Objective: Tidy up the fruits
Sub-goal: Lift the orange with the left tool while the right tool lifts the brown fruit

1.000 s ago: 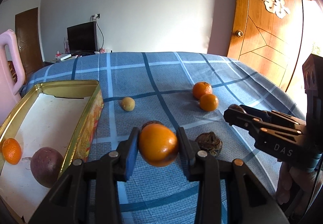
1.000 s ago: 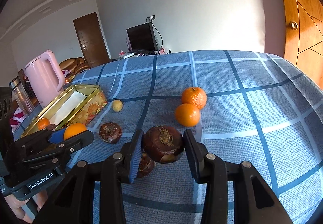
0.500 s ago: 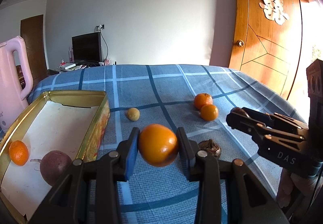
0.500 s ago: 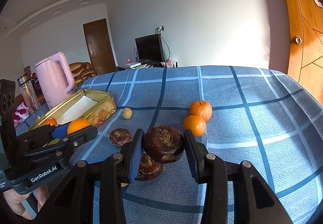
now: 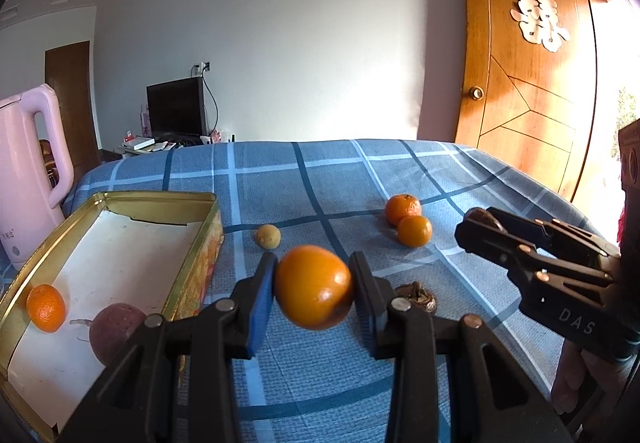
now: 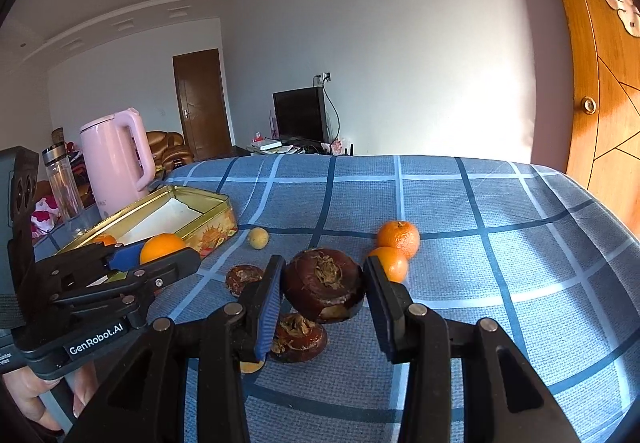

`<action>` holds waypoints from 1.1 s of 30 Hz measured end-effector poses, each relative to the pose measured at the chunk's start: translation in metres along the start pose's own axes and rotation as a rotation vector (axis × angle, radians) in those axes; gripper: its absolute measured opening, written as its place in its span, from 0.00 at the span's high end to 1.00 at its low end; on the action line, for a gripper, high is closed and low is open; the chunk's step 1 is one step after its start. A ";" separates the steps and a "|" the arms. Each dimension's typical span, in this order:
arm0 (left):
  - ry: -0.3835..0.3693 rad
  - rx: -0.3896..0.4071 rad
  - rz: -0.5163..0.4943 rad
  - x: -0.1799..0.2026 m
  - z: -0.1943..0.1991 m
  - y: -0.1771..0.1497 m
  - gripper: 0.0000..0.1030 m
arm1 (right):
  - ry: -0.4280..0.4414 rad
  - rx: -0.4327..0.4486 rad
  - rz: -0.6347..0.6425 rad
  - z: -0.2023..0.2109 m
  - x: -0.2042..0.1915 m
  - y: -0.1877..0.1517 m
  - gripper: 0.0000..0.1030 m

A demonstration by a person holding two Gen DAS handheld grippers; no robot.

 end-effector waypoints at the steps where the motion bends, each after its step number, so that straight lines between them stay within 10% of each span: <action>1: 0.001 0.002 0.000 0.000 0.000 0.000 0.62 | -0.001 0.005 0.002 0.001 0.000 0.000 0.59; 33: 0.050 0.151 -0.069 0.011 0.030 0.008 0.62 | -0.022 0.154 0.064 0.032 -0.013 0.007 0.59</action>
Point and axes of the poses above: each gripper's, at about its wrist camera, not at the fingertips, and z roughly against the way its jaws point, x to its right, y to its top, the point moved 7 cm from there along -z, roughly the way its jaws point, and after that the axes turned 2 degrees about -y, right-handed, at the moved point
